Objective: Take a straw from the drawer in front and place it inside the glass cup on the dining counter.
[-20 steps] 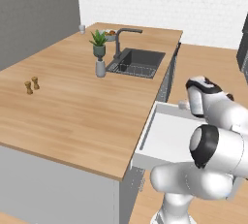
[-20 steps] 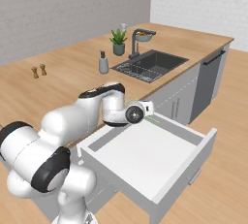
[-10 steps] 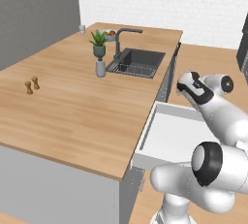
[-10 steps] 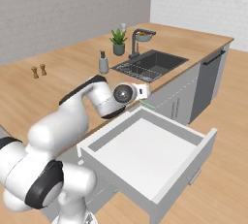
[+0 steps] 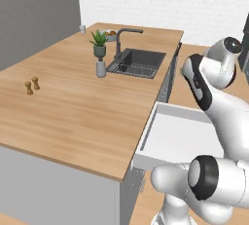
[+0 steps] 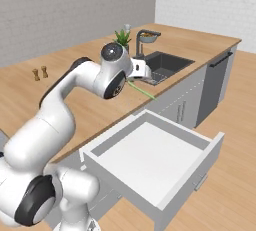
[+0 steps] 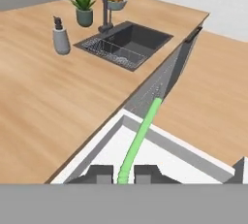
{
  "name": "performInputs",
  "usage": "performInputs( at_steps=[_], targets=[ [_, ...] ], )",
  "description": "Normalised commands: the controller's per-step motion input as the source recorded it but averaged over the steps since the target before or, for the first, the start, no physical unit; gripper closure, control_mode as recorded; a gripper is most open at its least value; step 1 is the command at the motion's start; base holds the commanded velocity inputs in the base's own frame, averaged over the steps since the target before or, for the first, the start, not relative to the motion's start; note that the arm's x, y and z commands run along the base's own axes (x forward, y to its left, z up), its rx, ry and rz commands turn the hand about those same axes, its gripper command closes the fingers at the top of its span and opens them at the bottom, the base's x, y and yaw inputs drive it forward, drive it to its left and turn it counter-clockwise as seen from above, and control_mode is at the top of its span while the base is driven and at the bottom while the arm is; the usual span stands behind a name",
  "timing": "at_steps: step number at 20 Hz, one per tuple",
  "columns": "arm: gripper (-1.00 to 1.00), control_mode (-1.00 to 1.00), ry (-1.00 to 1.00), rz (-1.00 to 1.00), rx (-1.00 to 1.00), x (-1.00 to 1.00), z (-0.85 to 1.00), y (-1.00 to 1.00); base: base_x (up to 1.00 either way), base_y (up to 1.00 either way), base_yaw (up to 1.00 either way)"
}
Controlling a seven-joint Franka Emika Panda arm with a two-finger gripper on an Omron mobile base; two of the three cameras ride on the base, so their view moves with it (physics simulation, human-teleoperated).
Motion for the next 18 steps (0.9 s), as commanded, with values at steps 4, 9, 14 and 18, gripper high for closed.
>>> performInputs(
  at_steps=[4,9,14,18],
  targets=[
    [1.0,-1.0,0.18,-0.06,0.01,-0.73,0.88,0.2,0.0,0.0,0.0],
    [1.0,-1.0,0.16,-0.08,0.0,-0.54,0.44,0.39,0.0,0.0,0.0],
    [1.0,-1.0,0.08,-0.11,0.0,-0.49,0.04,0.32,0.0,0.0,0.0],
    [1.0,-1.0,0.01,-0.12,0.01,-0.54,0.0,0.03,0.0,0.0,0.0]
  ],
)
